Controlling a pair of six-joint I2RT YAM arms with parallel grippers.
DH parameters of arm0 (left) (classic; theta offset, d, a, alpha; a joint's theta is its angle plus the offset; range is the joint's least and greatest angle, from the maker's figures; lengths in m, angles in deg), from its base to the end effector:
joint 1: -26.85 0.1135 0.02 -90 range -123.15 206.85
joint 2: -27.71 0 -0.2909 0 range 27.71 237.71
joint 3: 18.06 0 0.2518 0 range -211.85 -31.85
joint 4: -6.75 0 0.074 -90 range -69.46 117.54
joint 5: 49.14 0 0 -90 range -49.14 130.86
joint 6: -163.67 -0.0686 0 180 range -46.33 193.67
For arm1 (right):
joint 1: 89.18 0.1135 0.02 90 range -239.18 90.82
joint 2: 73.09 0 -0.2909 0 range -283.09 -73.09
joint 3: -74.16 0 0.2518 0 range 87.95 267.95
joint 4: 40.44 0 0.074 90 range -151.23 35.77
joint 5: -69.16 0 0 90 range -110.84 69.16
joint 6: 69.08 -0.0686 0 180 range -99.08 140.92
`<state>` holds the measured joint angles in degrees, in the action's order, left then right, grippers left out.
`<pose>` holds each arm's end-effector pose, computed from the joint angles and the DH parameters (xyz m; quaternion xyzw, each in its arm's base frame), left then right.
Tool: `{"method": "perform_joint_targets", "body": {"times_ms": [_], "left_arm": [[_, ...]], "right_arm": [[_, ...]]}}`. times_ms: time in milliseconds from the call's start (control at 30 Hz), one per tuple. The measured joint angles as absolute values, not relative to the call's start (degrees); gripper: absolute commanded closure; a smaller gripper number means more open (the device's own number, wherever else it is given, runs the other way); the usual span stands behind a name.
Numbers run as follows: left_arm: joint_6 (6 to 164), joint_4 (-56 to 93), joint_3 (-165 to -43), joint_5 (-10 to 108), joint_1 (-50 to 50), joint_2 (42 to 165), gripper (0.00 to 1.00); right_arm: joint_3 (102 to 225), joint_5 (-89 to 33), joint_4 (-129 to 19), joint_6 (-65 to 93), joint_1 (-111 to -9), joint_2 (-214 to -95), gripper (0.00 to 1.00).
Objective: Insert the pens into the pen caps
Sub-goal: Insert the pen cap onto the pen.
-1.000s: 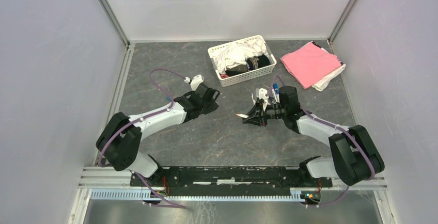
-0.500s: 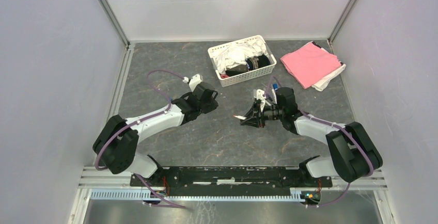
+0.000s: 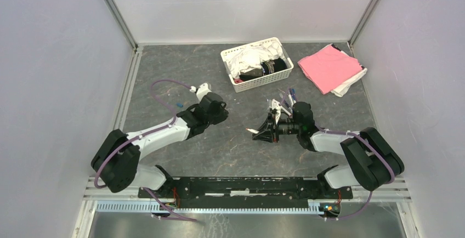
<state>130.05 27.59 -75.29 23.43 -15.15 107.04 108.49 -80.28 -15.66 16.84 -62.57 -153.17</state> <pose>0.2378 -0.1865 0.2096 -0.1734 0.8916 -0.2079 0.3631 0.1946 0.1636 0.1807 -0.4153 0.6469 0.5242 0.3664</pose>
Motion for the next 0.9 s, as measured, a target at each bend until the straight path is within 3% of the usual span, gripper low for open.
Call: {"method": "perform_joint_targets", "body": {"times_ms": [900], "left_arm": [[130.1,18.1,-69.0,25.7,-15.4,96.0,0.98]], "right_arm": [[108.1,-78.3,-10.5,12.0,-59.4,-153.2,1.00]]}}
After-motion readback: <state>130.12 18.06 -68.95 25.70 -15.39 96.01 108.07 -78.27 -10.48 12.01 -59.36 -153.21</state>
